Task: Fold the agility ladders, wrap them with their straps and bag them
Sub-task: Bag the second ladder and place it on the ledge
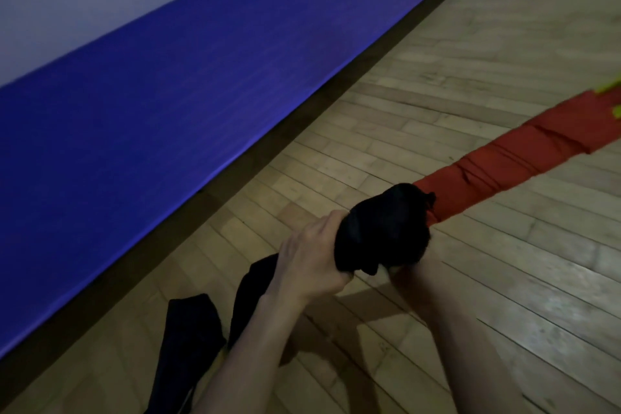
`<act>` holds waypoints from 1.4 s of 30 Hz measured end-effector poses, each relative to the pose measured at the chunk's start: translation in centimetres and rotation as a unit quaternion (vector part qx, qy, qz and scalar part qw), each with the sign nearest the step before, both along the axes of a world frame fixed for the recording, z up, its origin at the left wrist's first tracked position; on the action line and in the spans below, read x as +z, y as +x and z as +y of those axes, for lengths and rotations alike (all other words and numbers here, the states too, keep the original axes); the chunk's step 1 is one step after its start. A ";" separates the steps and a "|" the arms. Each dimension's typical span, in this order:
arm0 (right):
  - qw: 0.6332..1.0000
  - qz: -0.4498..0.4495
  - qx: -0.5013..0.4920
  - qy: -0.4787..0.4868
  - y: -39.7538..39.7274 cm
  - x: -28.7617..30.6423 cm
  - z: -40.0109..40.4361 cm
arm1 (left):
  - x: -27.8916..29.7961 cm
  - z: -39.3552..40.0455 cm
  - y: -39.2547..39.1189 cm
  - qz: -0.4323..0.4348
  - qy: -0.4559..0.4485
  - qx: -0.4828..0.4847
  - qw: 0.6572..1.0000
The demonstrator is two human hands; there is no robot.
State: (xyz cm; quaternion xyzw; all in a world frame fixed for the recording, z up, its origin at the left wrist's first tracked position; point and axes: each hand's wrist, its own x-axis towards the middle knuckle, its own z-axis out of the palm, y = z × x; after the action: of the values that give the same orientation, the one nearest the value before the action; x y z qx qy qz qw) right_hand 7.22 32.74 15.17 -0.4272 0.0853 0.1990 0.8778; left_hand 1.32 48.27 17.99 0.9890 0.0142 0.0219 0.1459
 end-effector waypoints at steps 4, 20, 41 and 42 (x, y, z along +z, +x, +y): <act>0.999 -0.004 -0.049 -0.005 2.1 0.9 -1.7 | -0.8 0.3 -0.6 -0.006 -0.005 0.029 1.000; 0.937 -0.259 -0.028 -0.231 1.8 6.5 0.6 | 1.7 -3.5 2.7 -0.136 -0.187 0.078 0.970; 0.928 -0.343 -0.073 -0.128 5.8 16.2 2.6 | 13.6 -2.1 9.2 -0.360 -0.462 0.063 0.808; 0.925 -0.349 -0.087 -0.121 6.0 17.0 2.8 | 14.2 -2.1 9.4 -0.372 -0.455 0.057 0.807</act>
State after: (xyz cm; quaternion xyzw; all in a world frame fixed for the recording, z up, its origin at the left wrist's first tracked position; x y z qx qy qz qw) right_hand 13.24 35.58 32.14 -0.5638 -0.1656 -0.0517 0.8075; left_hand 10.76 46.14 32.21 0.7224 0.0233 0.3876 0.5722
